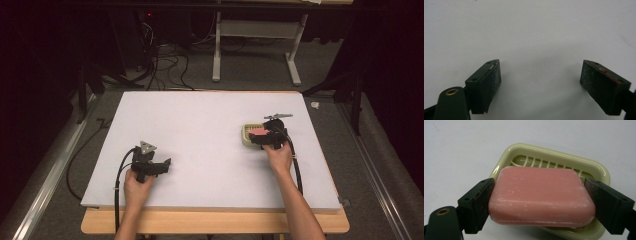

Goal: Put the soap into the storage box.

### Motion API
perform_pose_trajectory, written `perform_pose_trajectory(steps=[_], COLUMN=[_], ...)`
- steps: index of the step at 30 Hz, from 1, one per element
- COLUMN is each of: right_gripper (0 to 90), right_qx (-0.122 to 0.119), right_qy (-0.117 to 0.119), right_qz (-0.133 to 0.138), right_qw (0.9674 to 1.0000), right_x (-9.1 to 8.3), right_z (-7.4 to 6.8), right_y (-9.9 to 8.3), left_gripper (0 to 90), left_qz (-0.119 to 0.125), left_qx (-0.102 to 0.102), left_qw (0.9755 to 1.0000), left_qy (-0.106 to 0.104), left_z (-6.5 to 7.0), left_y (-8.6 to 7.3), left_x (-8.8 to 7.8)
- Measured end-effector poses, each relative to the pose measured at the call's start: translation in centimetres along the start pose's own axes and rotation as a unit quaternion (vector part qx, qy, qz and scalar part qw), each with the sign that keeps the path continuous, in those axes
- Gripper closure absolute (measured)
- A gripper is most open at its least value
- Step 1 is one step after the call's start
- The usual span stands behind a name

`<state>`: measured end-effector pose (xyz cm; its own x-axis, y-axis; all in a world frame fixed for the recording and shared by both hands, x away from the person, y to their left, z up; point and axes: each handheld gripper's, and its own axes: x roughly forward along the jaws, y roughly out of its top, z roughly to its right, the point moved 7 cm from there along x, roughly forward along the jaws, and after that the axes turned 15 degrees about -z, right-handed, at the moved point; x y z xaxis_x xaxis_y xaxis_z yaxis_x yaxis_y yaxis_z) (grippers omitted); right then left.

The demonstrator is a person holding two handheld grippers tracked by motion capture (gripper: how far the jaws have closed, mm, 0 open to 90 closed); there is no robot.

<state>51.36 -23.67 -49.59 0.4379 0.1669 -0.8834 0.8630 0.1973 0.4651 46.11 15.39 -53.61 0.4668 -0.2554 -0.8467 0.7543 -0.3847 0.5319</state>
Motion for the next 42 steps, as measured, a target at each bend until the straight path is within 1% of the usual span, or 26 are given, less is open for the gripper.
perform_pose_trajectory(steps=[5, 9, 17, 23, 26, 33, 35, 40, 42], right_gripper=[12.7, 12.4, 12.5, 13.2, 13.7, 14.5, 14.5, 14.7, 15.2], right_qx=[0.001, 0.004, 0.001, 0.002, 0.007, 0.005, 0.005, 0.006, 0.003], right_qy=[0.002, 0.004, 0.004, 0.003, 0.009, 0.005, 0.005, 0.004, 0.002], right_qz=[0.006, 0.021, 0.031, 0.044, 0.051, 0.06, 0.07, 0.075, 0.082], right_qw=[1.0, 0.9998, 0.9995, 0.999, 0.9986, 0.9982, 0.9975, 0.9972, 0.9966], right_x=[-0.2, -0.5, -0.8, -1.3, -1.8, -2.6, -3.1, -3.6, -4.0], right_z=[0.1, 0.1, 0.1, 0.2, 0.5, 0.8, 1.0, 1.1, 1.4], right_y=[0.0, 0.1, 0.0, -0.1, -0.2, -0.4, -0.5, -0.8, -1.1], left_gripper=[17.5, 17.5, 17.5, 17.5, 17.5, 17.5, 17.5, 17.5, 17.5], left_qz=[0.0, 0.0, 0.0, 0.0, 0.0, 0.0, 0.0, 0.0, 0.0], left_qx=[0.0, 0.0, 0.0, 0.0, 0.0, 0.0, 0.0, 0.0, 0.0], left_qw=[1.0, 1.0, 1.0, 1.0, 1.0, 1.0, 1.0, 1.0, 1.0], left_qy=[0.0, 0.0, 0.0, 0.0, 0.0, 0.0, 0.0, 0.0, 0.0], left_z=[0.0, 0.0, 0.0, 0.0, 0.0, 0.0, 0.0, 0.0, 0.0], left_y=[0.0, 0.0, 0.0, 0.0, 0.0, 0.0, 0.0, 0.0, 0.0], left_x=[0.0, 0.0, 0.0, 0.0, 0.0, 0.0, 0.0, 0.0, 0.0])
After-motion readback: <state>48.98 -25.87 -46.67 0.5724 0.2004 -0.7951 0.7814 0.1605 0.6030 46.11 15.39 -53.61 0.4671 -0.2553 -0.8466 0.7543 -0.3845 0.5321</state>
